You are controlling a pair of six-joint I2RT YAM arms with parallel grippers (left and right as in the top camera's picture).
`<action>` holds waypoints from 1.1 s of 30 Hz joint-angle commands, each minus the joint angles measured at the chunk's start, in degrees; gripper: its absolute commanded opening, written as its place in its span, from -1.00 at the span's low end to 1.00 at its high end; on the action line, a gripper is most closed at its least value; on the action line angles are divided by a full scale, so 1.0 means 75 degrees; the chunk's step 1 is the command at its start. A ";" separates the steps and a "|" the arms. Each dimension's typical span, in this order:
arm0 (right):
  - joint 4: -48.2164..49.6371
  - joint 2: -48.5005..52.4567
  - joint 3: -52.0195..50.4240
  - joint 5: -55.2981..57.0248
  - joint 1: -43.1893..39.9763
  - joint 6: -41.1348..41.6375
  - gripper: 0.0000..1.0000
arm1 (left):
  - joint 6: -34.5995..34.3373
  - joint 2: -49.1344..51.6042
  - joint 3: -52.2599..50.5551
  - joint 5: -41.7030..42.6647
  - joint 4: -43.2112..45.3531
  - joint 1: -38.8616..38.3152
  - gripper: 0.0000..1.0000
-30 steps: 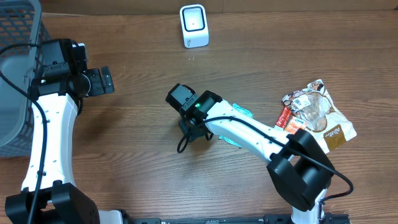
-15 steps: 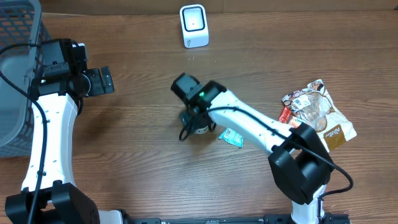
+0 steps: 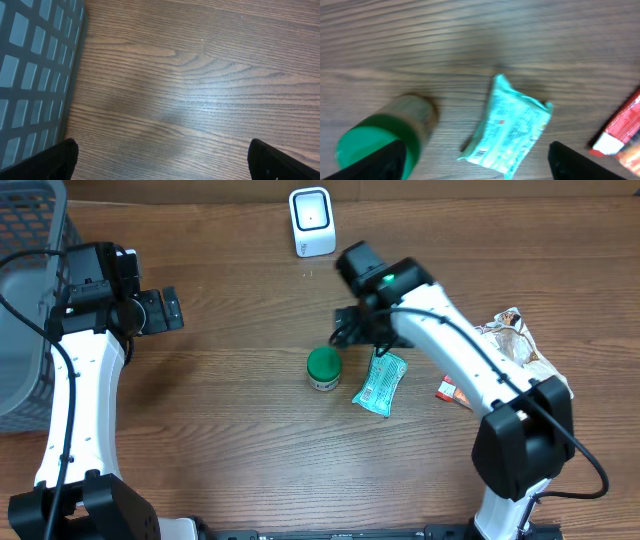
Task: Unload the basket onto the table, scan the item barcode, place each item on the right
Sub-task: 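Lower the jar onto the table left of the wipes, release, then move the right gripper to the teal wipes pack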
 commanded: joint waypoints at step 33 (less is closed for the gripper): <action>0.1751 -0.0160 -0.2903 -0.0726 -0.1204 0.0143 0.26 | -0.0073 0.0044 0.0052 -0.0020 0.0006 -0.0017 1.00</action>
